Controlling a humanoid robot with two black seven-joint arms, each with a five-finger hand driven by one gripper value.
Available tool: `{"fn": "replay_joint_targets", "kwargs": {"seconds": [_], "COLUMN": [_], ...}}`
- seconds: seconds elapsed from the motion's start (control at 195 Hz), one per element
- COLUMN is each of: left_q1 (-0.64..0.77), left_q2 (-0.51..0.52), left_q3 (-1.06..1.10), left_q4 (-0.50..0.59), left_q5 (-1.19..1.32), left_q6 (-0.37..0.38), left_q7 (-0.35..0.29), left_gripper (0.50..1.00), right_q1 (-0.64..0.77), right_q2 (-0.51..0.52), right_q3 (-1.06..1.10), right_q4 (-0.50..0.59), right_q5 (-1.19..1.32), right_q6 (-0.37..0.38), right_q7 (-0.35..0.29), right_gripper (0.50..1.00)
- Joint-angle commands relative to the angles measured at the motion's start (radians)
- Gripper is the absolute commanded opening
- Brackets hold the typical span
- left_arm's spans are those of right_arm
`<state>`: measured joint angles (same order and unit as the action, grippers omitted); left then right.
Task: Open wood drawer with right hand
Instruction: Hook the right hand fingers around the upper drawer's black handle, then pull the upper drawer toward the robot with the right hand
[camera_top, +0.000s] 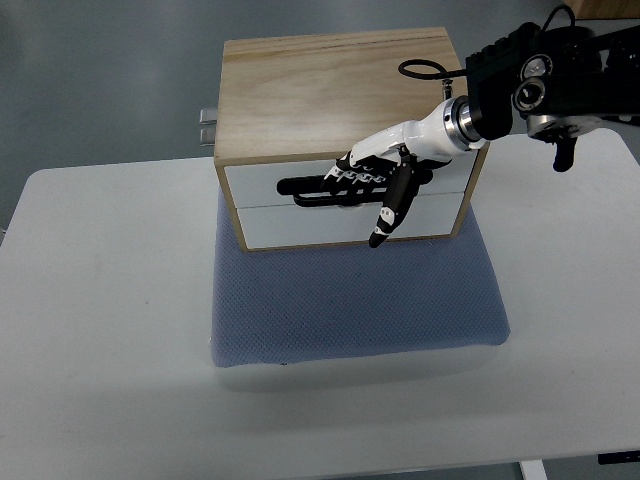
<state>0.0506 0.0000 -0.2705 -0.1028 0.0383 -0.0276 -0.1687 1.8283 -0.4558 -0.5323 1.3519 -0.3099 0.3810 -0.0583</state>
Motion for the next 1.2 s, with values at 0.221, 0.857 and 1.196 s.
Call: {"fn": "replay_joint_targets", "kwargs": {"seconds": [0.221,0.857,1.196], "left_q1": [0.0,0.0,0.0], "left_q2": [0.0,0.0,0.0], "left_q3": [-0.001,-0.001,0.0], "left_q4": [0.0,0.0,0.0], "left_q5": [0.0,0.0,0.0], "left_q6": [0.0,0.0,0.0], "left_q7": [0.0,0.0,0.0], "left_gripper": [1.0,1.0,1.0], "right_q1": [0.002,0.006,0.008], "right_q2": [0.0,-0.015,-0.015], "right_q3": [-0.002,-0.003,-0.003], "right_q4": [0.001,0.026,0.047], "right_q5": [0.0,0.0,0.0], "right_q6": [0.042,0.116,0.118], "right_q7": [0.0,0.006,0.008], "right_gripper": [0.942,0.94,0.94]}}
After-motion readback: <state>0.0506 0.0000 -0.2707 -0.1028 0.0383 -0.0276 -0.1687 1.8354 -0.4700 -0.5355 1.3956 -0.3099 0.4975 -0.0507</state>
